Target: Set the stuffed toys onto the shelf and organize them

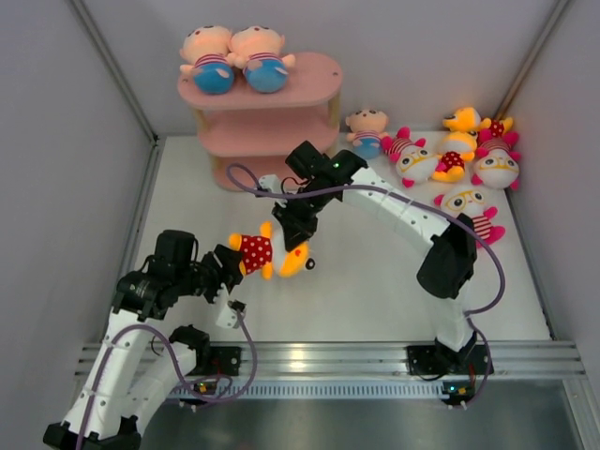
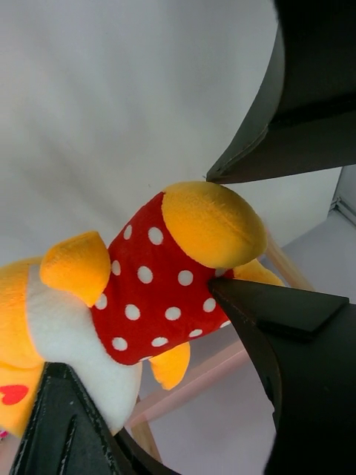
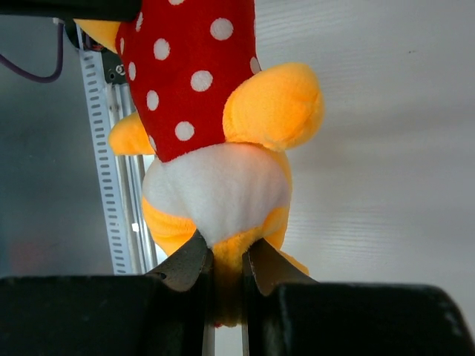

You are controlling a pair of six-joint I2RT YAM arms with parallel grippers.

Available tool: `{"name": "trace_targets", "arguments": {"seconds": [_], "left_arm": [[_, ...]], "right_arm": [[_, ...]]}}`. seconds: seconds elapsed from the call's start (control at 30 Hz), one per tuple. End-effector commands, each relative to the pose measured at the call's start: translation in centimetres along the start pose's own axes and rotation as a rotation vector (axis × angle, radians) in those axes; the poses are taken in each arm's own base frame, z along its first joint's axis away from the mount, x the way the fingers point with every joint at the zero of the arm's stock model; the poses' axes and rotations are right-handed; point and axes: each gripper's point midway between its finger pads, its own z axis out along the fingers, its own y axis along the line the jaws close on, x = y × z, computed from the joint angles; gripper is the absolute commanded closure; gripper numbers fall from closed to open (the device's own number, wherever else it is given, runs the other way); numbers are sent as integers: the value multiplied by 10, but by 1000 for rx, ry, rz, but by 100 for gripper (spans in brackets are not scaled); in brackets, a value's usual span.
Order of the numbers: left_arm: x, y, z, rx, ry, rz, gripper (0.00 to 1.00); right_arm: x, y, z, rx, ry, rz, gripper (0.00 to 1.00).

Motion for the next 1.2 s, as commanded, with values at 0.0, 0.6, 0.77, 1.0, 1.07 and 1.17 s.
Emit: {"name": "trace_targets", "arguments": {"seconds": [0.0, 0.6, 0.77, 1.0, 1.07, 1.17], "left_arm": [[-27, 14, 0, -64, -97, 353, 43], [13, 29, -6, -28, 53, 136, 100], [55, 73, -27, -173, 239, -79, 100], [81, 104, -42, -273, 317, -321, 100], [85, 111, -46, -300, 332, -364, 100], [77, 123, -51, -338, 291, -375, 100]], "right_arm": [[-32, 15, -4, -34, -79, -80, 100], [-49, -26, -11, 163, -151, 8, 30], [-52, -72, -66, 369, -346, 198, 21], [-5, -106, -128, 587, -509, 360, 18], [7, -105, -139, 650, -503, 372, 18], [19, -100, -148, 691, -500, 372, 18]]}}
